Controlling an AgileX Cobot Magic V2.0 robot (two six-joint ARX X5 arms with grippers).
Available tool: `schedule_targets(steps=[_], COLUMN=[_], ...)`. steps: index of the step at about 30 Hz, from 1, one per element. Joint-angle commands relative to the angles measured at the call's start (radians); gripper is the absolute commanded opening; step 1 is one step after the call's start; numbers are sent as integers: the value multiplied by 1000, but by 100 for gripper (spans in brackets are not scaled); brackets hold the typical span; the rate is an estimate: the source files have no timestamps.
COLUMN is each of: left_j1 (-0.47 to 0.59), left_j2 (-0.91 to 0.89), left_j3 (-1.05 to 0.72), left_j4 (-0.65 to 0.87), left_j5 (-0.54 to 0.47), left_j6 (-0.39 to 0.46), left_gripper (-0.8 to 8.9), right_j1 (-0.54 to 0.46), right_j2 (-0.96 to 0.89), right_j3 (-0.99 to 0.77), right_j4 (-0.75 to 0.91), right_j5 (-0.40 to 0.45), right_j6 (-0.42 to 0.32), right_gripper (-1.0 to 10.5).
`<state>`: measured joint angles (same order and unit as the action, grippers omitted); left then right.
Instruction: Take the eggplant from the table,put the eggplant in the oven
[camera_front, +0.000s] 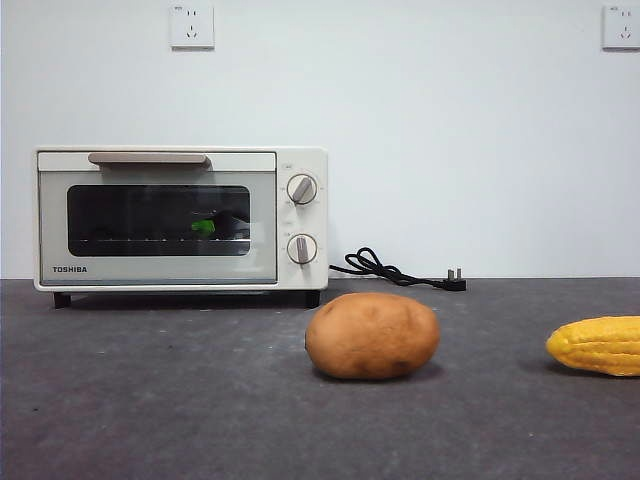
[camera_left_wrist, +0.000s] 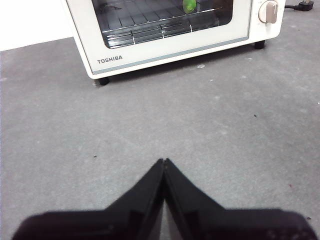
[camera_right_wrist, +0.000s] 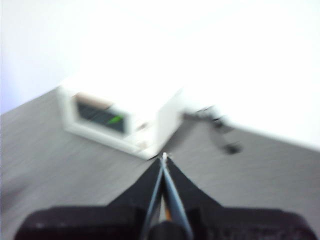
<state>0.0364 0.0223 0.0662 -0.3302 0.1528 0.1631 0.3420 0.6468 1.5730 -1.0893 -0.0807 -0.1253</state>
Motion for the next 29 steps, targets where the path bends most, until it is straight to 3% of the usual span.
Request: schedule_targets(steps=[1,9,16,22,29], left_j1=[0,-1,-1,-1,-1], left_j2=[0,0,0,1,16], left_j3=[-8,-8,-8,-8,-7], left_j4=[5,5,5,5,5], left_j5=[4,4,4,4,4], left_j6=[-7,-7,-7,-7,-7], left_gripper=[-4,-4,-4,-4,-4], right_j1=[-56,-185,-308,-349,-350], right_j2=[-101,-397,-627,-632,-632], right_j3=[-28,-246,-685,-1055,-1369], right_j4=[2,185,492,793,1025], right_j5=[66,95,81,74,97], right_j6=[-67,-71,43,177,234], right_gripper=[1,1,1,1,1])
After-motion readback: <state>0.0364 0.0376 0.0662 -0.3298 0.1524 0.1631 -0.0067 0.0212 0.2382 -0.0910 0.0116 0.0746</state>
